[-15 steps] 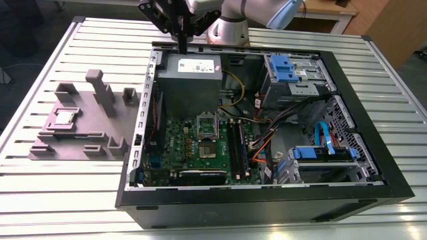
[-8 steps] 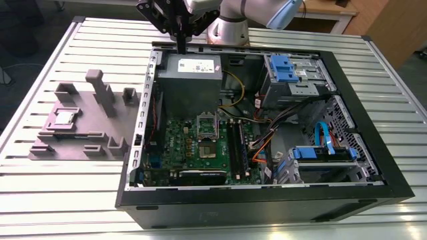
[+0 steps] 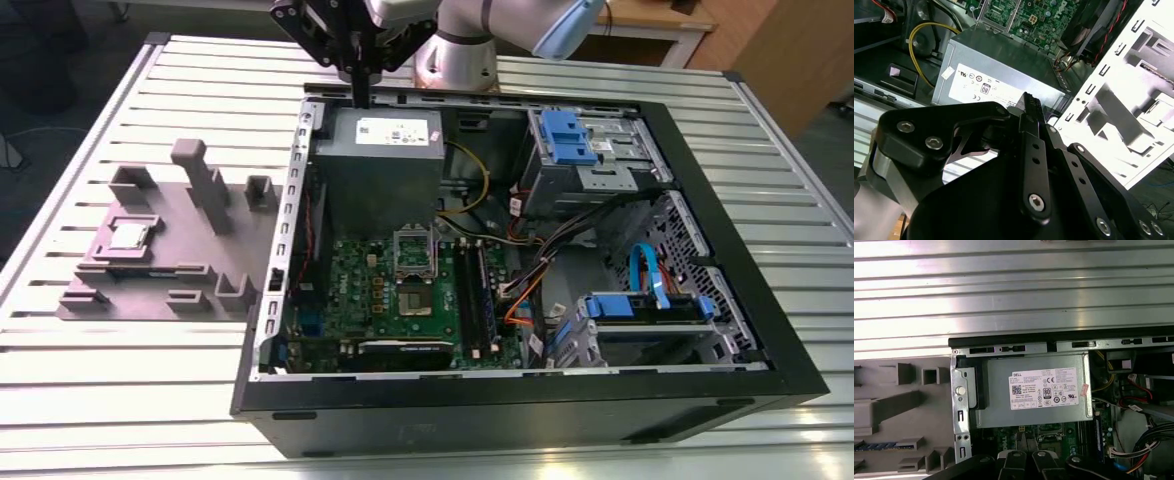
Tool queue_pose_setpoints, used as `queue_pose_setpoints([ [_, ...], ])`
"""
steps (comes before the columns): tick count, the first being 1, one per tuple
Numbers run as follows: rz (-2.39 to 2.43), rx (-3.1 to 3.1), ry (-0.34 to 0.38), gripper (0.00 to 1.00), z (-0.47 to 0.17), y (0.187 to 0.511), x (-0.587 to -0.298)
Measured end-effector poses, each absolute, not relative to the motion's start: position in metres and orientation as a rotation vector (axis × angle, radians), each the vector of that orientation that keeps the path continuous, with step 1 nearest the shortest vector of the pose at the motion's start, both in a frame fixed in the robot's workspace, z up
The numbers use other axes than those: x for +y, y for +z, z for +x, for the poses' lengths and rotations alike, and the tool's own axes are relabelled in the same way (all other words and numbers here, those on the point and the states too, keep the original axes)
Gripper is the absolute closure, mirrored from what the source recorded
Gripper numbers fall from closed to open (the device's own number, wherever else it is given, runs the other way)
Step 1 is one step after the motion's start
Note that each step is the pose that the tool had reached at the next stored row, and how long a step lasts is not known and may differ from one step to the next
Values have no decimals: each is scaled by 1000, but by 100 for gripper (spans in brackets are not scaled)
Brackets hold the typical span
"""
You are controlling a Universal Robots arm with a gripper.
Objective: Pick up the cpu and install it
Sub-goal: 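Reach for the cpu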
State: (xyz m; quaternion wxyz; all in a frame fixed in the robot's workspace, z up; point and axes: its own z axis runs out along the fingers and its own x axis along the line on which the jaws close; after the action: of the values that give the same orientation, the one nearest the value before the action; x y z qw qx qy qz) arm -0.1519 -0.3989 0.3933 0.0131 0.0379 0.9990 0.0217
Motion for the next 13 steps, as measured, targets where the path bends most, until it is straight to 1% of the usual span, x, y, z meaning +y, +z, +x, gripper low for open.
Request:
queue_pose_setpoints([
  [13,118,3112,68,89,-157,393,-399],
])
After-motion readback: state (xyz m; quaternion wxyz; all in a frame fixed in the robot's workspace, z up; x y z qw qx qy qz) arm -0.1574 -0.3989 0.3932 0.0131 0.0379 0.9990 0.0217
